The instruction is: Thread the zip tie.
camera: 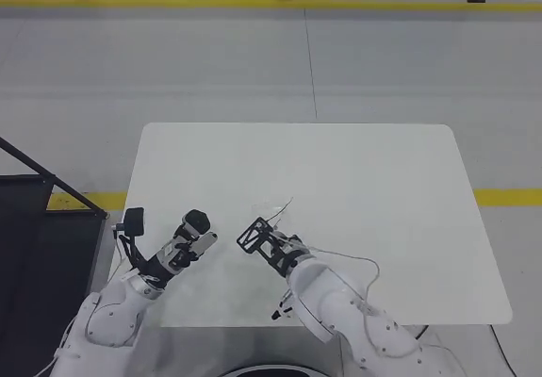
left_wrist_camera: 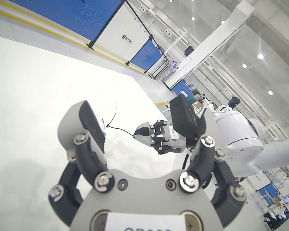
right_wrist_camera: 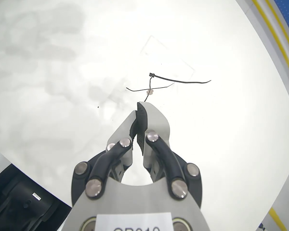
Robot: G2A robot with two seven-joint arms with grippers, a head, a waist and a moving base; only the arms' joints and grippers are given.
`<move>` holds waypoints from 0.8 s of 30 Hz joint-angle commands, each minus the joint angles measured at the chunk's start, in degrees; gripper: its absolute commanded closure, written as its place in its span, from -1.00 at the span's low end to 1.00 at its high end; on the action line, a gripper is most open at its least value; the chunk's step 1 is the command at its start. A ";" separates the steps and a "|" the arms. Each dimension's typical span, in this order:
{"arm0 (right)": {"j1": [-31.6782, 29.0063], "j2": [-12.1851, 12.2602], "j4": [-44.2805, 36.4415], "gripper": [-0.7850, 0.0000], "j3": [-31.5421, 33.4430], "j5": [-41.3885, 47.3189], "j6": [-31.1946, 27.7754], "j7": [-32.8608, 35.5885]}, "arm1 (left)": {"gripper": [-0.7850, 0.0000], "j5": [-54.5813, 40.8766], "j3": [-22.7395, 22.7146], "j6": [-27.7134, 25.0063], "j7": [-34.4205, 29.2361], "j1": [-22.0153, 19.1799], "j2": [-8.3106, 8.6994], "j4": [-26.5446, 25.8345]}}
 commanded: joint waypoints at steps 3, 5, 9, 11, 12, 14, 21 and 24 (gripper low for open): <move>0.87 -0.77 1.63 1.00 -0.53 0.05 -0.44 0.71 | -1.00 0.00 0.00 0.00 0.00 0.00 0.00 0.00; 1.06 -1.11 2.13 0.91 -0.72 -0.16 -0.46 0.89 | -1.00 0.00 0.00 0.00 0.00 0.00 0.00 0.00; 1.16 -1.64 2.60 0.69 -0.73 -0.83 -0.51 1.26 | -1.00 0.00 0.00 0.00 0.00 0.00 0.00 0.00; 0.98 -1.83 2.60 0.66 -0.54 -1.04 -0.55 1.29 | -1.00 0.00 0.00 0.00 0.00 0.00 0.00 0.00; 0.87 -1.92 2.53 0.69 -0.44 -1.07 -0.70 1.29 | -1.00 0.00 0.00 0.00 0.00 0.00 0.00 0.00; 0.67 -2.06 2.49 0.70 -0.16 -1.22 -1.01 1.32 | -1.00 0.00 0.00 0.00 0.00 0.00 0.00 0.00; -0.26 -2.48 2.11 0.65 0.90 -1.98 -1.79 1.22 | -1.00 0.00 0.00 0.00 0.00 0.00 0.00 0.00; -0.69 -2.64 1.88 0.56 1.28 -2.54 -2.19 1.40 | -1.00 0.00 0.00 0.00 0.00 0.00 0.00 0.00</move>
